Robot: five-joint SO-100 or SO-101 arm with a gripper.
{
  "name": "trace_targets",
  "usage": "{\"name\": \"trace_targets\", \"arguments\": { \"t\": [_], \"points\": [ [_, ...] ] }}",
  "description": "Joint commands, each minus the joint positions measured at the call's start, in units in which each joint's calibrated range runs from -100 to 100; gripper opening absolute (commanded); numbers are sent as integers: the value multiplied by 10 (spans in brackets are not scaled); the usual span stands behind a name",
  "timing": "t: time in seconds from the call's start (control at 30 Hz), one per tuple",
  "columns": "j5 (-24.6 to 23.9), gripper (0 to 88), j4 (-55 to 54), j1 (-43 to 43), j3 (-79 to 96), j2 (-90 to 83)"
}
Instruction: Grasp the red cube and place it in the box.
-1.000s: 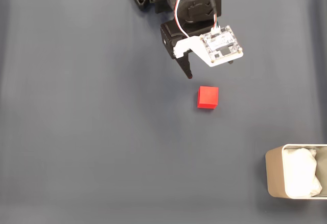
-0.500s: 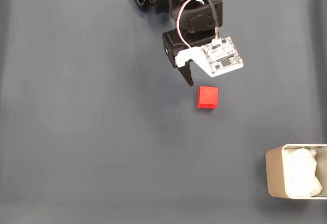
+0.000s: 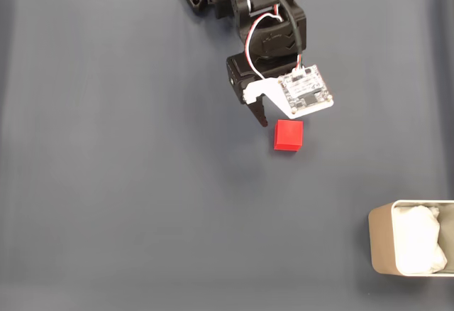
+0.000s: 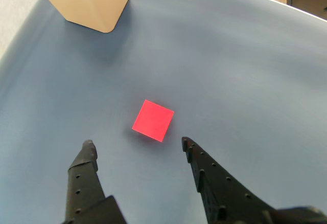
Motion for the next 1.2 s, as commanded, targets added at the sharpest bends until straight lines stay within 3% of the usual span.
{"name": "trace_targets", "arguments": {
  "t": [0.0, 1.17],
  "points": [
    [2, 388, -24, 1, -4, 7],
    [2, 388, -116, -4, 8, 100]
  ]
}}
